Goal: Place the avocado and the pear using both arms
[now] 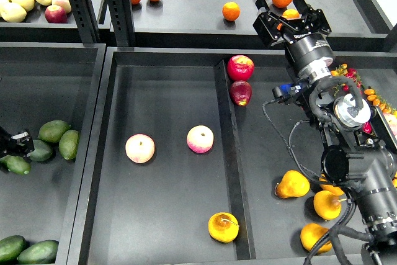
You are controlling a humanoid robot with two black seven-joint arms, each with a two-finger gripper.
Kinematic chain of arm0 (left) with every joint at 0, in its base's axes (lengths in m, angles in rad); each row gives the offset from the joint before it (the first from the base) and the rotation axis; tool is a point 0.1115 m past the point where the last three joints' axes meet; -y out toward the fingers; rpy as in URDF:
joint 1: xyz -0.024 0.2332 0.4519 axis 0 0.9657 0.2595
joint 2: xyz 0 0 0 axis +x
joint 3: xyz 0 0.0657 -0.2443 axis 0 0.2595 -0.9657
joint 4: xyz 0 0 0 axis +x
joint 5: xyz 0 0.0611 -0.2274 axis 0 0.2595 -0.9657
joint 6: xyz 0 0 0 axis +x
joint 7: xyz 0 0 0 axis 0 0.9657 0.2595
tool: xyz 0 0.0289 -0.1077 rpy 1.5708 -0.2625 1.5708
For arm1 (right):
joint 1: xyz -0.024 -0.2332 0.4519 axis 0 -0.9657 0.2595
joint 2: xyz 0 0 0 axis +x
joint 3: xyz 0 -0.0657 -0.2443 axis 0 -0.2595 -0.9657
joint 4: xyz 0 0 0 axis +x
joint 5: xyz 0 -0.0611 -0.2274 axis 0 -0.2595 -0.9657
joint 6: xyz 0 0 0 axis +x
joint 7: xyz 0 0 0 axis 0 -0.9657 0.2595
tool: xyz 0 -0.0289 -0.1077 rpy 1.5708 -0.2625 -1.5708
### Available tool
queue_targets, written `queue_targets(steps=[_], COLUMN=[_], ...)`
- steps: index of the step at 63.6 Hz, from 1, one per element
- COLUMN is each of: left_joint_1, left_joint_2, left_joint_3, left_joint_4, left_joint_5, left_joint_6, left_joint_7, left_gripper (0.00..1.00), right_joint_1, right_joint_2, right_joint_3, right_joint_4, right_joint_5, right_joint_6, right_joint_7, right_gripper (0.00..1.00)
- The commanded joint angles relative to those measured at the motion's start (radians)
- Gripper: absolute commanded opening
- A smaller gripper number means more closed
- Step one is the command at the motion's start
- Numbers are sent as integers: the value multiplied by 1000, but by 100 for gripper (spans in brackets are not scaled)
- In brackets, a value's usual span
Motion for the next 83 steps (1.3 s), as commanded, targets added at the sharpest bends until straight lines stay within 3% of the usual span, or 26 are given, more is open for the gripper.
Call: queue_targets(steps=[1,26,73,79,83], left_joint_1=[37,121,213,219,226], left_joint_2=[-15,-110,-167,-176,-178], left_joint_3=[-21,-77,-137,-142,-149], left_joint_4=[33,98,188,198,211], left_joint_5=[4,27,59,70,84], left_joint_6=[0,0,0,0,0], left_joint_7=[0,0,0,0,0], left_gripper=[20,22,30,33,43], right_joint_1=[-4,-7,-20,-23,-29], right_joint_2=[0,0,0,0,0], right_joint_3=[-1,-2,-4,-4,-5], right_joint_4=[5,11,34,37,40], right_joint_5=[0,2,-1,-1,-3], right_joint_6=[-1,-3,-1,-1,0], right_joint_7=[0,0,0,0,0], right_gripper=[100,100,100,100,100])
